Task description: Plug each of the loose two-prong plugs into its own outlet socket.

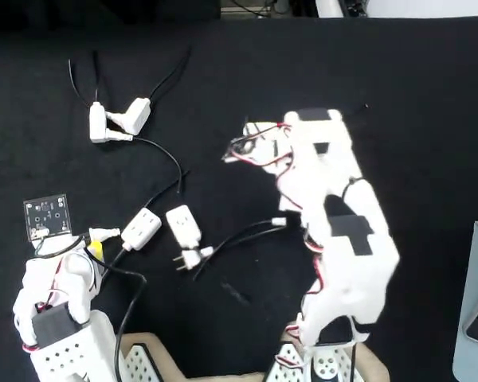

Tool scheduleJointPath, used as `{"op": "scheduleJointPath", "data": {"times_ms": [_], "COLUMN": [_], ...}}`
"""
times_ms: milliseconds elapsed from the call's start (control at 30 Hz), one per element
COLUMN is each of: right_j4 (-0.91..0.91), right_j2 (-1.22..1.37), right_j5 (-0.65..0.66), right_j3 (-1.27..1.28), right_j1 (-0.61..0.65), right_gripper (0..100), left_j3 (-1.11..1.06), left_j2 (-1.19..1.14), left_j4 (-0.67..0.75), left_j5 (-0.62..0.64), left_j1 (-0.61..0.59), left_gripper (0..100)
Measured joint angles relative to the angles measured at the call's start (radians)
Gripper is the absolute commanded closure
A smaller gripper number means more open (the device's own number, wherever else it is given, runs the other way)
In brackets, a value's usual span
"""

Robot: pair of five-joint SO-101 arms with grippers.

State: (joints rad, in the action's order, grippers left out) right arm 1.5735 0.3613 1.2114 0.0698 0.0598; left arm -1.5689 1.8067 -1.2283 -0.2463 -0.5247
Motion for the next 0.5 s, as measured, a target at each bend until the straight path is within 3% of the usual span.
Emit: {"op": "scheduleJointPath", "data": {"times_ms": [500], "right_j4": [-0.011], "right_j2": [-0.430], "right_j5": [0.000], "right_j3": [0.287], "right_j1": [-0.011], "right_gripper": [98.6], "left_j3": [0.000], "left_j2": [0.000], "left_j4": [0.000], "left_j5": [0.000], "left_j1": [0.000], "left_gripper": [77]}}
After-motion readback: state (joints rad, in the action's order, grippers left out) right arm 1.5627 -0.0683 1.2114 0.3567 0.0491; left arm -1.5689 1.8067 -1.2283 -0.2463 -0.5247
